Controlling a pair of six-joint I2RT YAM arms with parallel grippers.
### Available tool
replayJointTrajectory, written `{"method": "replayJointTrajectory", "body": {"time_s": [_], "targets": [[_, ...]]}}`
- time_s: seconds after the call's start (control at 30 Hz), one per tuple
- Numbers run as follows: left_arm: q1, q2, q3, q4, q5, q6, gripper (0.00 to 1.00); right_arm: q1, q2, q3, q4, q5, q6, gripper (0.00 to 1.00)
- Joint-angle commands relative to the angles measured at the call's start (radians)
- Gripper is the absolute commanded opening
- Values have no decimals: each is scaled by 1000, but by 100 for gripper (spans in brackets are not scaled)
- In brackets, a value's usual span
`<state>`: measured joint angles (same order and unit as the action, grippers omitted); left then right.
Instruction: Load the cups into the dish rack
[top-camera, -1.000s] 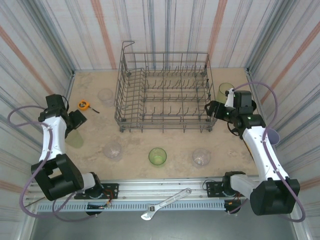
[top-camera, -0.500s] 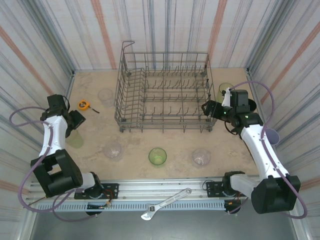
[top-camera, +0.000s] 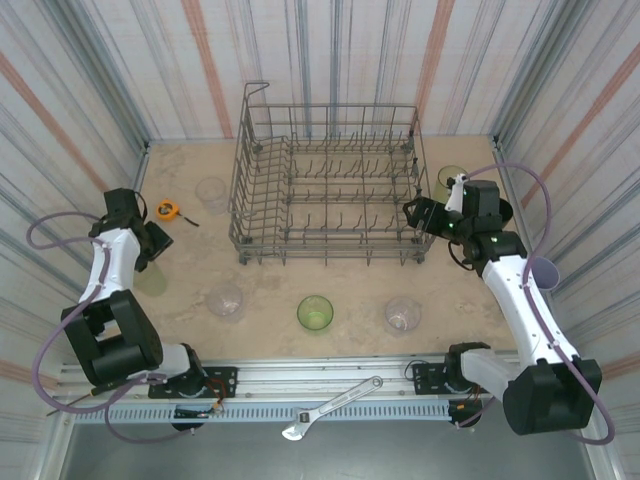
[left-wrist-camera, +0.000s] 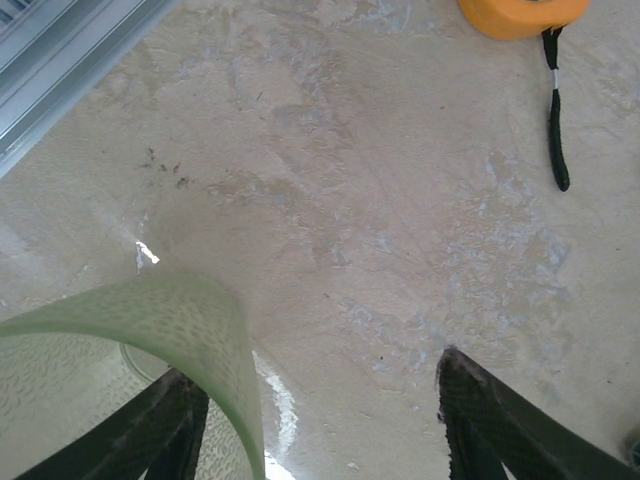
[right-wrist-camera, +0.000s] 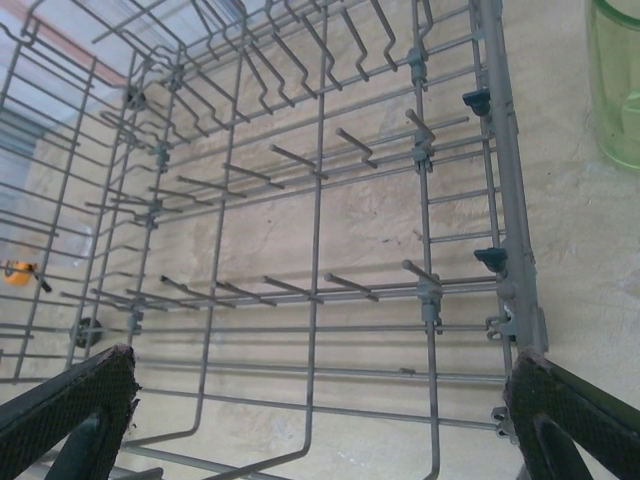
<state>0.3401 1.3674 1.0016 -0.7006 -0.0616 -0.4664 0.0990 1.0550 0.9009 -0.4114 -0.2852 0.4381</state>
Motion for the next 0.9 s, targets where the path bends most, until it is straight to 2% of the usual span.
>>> {"method": "replayJointTrajectory", "body": {"time_s": [0.0, 0.07, 0.13, 0.2, 0.33, 0.47, 0.73, 0.87], "targets": [[0, 7, -7, -9, -45, 21, 61, 5, -43, -45, 31, 20, 30, 99], [-2, 7, -11, -14, -61, 21, 55, 1, -57, -61, 39, 36, 30, 99], [-3, 7, -18, -14, -69, 17, 41, -9, -59, -67, 36, 37, 24, 99], [-9, 12, -19, -25, -93, 15, 32, -20, -59, -69, 29, 31, 24, 99], [-19, 11, -12, -53, -158, -3, 24, -53, -73, -77, 22, -5, 30, 99], [-21, 5, -11, -53, -171, -2, 0, -78, -106, -86, 16, -12, 35, 99], [-51, -44, 20, -91, -196, 19, 0, -90, -128, -103, 19, -27, 51, 99], [-81, -108, 38, -93, -164, 54, 0, -91, -126, -98, 9, -31, 55, 99]]}}
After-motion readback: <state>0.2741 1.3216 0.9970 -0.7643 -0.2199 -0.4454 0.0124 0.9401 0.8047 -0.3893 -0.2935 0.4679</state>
